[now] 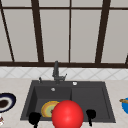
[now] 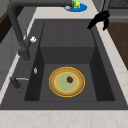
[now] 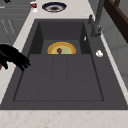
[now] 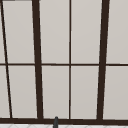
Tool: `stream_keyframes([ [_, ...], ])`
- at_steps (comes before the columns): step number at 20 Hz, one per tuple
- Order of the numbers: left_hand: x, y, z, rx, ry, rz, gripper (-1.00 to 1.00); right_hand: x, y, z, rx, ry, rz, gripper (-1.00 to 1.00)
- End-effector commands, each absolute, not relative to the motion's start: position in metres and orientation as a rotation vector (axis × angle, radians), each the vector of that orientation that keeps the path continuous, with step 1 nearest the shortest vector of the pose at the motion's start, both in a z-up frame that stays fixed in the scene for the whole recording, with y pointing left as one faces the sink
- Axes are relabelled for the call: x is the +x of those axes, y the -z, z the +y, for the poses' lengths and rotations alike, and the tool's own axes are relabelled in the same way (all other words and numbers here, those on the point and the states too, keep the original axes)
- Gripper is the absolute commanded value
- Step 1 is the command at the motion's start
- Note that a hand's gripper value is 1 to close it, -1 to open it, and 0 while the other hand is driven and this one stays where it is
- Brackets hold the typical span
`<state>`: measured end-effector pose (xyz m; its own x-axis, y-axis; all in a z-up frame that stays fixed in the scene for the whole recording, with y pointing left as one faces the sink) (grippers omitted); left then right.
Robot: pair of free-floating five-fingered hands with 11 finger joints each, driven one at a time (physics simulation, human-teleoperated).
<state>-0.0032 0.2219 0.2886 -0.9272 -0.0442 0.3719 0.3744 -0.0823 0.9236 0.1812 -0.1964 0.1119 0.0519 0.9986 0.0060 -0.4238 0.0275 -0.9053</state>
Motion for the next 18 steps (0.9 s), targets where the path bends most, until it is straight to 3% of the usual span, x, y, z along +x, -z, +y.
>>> stream_keyframes([
  [1, -0.003, -0.289, 0.222, -0.360, 2.089, -1.907, 0.00, 0.181, -0.112, -0.191, -0.891, -1.359, -0.864, -1.00],
  [18, -0.003, -0.288, 0.222, -0.336, 2.088, -1.921, 0.00, 0.214, -0.126, -0.161, -0.828, -1.488, -0.970, -1.00],
])
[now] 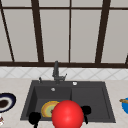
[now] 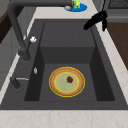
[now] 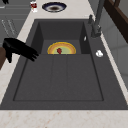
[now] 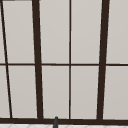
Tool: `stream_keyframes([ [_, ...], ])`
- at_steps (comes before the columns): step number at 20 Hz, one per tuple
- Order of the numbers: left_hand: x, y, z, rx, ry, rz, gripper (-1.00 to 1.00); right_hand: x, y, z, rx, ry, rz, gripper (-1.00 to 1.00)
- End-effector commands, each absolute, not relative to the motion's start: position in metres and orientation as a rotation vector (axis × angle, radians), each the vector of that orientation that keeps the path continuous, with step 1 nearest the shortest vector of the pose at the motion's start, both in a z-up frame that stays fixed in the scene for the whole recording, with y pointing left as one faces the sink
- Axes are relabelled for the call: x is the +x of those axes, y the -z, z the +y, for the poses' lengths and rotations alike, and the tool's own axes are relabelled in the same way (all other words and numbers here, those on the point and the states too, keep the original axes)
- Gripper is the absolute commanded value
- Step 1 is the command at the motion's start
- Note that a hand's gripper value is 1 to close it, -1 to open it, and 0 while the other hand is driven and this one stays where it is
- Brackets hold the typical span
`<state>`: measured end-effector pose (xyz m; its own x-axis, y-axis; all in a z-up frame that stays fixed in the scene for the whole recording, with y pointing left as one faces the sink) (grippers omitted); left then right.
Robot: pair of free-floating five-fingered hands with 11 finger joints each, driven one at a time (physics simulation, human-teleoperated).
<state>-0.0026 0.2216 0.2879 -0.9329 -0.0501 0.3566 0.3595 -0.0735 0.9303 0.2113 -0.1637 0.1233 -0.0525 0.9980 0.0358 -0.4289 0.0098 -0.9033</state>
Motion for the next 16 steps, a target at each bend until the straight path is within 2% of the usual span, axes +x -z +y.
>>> stream_keyframes([
  [1, -0.003, -0.288, 0.222, -0.335, 2.088, -1.922, 0.00, 0.214, -0.125, -0.161, -0.822, -1.501, -0.991, -1.00],
  [16, -0.003, -0.288, 0.222, -0.332, 2.087, -1.924, 0.00, 0.228, -0.129, -0.160, -0.884, -1.503, -1.343, -1.00],
])
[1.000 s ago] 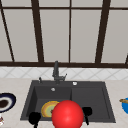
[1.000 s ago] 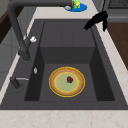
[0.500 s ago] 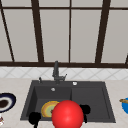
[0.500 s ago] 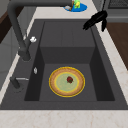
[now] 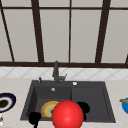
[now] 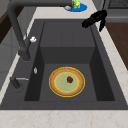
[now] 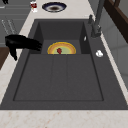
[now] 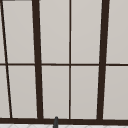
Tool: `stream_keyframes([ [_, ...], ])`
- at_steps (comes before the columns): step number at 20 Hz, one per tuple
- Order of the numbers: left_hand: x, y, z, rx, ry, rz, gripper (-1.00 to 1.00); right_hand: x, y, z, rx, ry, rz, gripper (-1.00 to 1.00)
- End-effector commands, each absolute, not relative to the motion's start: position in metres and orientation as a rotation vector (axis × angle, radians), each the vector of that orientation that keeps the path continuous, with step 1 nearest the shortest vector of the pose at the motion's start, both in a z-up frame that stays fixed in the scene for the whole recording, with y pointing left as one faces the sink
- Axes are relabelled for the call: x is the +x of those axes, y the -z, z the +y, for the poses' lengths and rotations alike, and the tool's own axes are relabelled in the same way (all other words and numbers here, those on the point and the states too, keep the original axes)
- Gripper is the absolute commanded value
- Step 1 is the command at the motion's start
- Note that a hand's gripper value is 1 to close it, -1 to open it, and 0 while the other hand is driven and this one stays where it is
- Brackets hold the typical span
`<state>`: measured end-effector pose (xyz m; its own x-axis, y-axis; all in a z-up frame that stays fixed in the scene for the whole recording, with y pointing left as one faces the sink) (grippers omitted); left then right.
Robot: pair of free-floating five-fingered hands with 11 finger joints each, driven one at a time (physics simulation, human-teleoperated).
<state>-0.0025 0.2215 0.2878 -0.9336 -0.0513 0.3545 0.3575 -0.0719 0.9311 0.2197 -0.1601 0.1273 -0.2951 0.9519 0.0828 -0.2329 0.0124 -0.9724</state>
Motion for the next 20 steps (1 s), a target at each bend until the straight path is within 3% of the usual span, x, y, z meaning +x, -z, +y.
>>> stream_keyframes([
  [1, -0.003, -0.288, 0.222, -0.332, 2.087, -1.924, 0.00, 0.231, -0.130, -0.160, -0.895, -1.496, -1.361, -1.00],
  [12, -0.003, -0.288, 0.221, -0.331, 2.087, -1.924, 0.00, 0.278, -0.135, -0.153, -1.013, -1.444, -1.482, -1.00],
  [20, -0.003, -0.288, 0.221, -0.331, 2.087, -1.924, 0.00, 0.346, -0.137, -0.130, -0.989, -1.452, -1.446, -1.00],
])
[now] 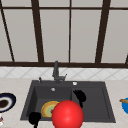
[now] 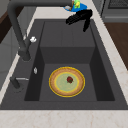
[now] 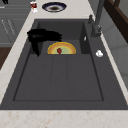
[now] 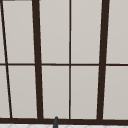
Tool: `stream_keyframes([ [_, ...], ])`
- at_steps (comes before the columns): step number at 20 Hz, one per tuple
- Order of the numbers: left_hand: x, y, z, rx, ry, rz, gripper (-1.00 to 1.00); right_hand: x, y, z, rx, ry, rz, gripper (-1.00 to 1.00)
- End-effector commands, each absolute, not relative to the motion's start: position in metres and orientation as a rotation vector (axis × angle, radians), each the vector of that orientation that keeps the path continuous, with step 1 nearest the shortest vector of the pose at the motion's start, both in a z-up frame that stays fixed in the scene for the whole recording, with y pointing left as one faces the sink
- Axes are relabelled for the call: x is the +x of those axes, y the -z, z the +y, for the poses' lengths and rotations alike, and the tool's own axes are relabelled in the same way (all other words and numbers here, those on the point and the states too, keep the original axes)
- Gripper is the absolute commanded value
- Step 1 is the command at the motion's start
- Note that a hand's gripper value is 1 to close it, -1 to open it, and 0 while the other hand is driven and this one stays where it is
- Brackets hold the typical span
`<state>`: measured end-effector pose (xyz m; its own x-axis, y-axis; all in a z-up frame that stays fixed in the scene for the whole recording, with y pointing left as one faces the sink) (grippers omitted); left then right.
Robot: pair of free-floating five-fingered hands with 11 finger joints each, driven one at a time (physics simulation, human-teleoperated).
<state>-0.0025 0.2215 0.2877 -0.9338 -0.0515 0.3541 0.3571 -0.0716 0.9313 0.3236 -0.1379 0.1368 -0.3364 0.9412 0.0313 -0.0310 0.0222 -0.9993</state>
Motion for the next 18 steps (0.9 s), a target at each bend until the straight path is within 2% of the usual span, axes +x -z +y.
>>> stream_keyframes([
  [1, -0.002, -0.288, 0.221, -0.331, 2.087, -1.924, 0.00, 0.355, -0.138, -0.128, -0.988, -1.450, -1.447, -1.00],
  [18, -0.002, -0.288, 0.221, -0.331, 2.087, -1.924, 0.00, 0.494, -0.165, -0.083, -0.994, -1.460, -1.441, -1.00],
])
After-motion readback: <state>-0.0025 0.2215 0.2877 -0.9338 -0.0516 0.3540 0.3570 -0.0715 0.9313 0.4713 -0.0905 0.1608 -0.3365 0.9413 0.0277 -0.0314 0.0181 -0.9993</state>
